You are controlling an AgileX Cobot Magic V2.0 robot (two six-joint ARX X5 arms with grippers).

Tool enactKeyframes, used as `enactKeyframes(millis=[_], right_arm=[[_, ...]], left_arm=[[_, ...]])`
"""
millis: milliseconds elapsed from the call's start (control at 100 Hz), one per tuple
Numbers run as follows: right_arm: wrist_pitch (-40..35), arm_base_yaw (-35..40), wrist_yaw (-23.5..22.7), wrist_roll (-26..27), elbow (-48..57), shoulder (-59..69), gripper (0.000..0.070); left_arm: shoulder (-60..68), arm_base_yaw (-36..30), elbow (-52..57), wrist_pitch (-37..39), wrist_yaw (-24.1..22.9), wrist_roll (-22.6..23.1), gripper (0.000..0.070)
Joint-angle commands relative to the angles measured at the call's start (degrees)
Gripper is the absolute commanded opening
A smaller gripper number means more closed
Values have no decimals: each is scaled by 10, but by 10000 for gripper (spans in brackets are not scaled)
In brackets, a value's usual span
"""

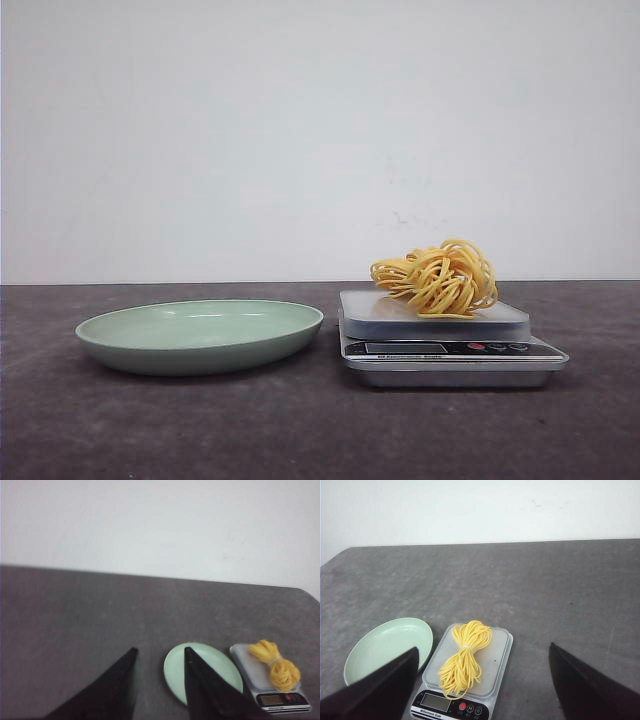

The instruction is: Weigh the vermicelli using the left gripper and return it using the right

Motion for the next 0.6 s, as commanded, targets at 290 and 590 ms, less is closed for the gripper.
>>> enactKeyframes(millis=[290, 590], right_arm=[[11, 28, 0, -6, 11, 44, 570], [61, 109, 9, 20, 16, 171, 569]], left_arm=[[-91, 101, -167, 33, 166, -64, 162], [-91, 157, -197, 55, 187, -14, 162]])
